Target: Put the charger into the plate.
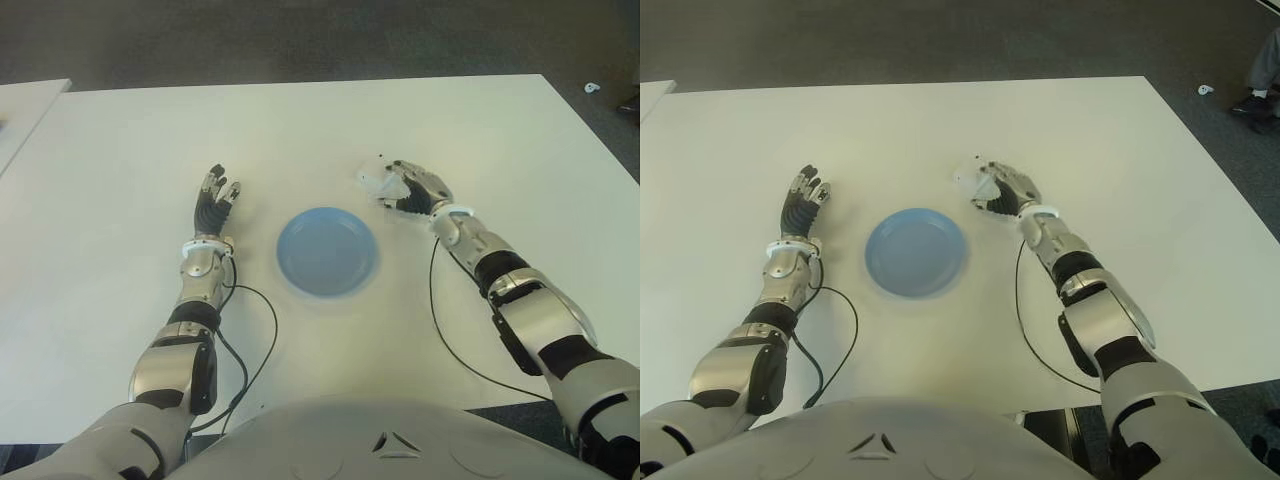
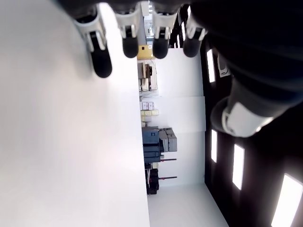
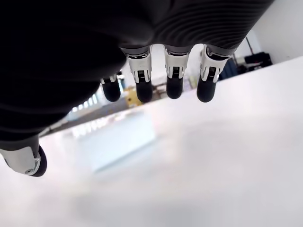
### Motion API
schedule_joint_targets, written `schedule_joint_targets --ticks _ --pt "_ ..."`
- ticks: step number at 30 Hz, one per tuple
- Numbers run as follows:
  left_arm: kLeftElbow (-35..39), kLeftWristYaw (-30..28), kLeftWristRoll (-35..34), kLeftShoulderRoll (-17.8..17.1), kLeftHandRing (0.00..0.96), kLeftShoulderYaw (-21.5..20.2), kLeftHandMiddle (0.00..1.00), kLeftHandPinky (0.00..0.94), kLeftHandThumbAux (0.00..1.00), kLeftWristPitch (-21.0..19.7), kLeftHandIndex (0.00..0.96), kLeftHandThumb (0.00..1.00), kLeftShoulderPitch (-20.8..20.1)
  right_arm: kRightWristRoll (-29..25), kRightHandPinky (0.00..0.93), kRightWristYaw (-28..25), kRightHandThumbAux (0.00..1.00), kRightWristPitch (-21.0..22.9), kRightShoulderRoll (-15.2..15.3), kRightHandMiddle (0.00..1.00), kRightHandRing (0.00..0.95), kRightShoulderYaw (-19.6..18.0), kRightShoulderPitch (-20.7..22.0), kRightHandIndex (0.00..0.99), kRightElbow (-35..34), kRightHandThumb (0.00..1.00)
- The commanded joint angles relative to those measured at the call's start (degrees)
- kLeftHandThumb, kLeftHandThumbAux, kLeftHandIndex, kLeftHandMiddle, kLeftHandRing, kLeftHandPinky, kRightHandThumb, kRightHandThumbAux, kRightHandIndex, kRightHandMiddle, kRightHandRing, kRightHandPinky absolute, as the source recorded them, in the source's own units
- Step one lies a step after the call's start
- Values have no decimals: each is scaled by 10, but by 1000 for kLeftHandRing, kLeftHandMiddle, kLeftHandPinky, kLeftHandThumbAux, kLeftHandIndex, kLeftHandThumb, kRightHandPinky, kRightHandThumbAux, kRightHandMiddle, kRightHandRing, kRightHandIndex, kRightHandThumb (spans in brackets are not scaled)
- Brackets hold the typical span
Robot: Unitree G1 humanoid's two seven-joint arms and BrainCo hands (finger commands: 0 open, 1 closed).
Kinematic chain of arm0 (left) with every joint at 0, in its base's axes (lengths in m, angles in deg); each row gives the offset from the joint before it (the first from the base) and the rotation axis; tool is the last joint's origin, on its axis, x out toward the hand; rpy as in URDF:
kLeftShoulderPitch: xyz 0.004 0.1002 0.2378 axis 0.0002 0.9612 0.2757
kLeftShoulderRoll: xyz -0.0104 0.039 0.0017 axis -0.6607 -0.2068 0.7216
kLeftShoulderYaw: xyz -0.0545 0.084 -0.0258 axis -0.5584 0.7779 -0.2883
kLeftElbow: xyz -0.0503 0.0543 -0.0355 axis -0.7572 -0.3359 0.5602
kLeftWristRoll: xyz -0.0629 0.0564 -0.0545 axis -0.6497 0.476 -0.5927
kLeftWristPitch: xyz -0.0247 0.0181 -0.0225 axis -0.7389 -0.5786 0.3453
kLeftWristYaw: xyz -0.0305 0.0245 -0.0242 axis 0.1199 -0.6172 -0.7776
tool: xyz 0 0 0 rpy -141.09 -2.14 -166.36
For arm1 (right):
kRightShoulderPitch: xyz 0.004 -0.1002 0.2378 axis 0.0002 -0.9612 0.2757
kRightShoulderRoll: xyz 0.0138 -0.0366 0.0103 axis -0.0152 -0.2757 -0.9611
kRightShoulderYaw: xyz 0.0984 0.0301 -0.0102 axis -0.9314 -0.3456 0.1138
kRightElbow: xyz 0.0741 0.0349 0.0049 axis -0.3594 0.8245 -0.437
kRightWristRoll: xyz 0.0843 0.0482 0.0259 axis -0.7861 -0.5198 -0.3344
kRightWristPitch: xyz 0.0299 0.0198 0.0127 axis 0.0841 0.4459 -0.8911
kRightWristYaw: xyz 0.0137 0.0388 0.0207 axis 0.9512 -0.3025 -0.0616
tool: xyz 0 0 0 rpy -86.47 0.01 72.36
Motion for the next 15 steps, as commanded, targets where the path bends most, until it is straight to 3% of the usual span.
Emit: schedule_joint_targets --ticks 1,15 --pt "-7 -5 6 6 11 8 26 24 597 -28 0 0 16 10 0 -8 431 -24 -5 1 0 18 6 0 32 0" --pt "6 -6 8 8 12 14 28 20 591 -36 0 0 20 12 0 -9 435 -41 -14 0 0 43 3 0 62 0"
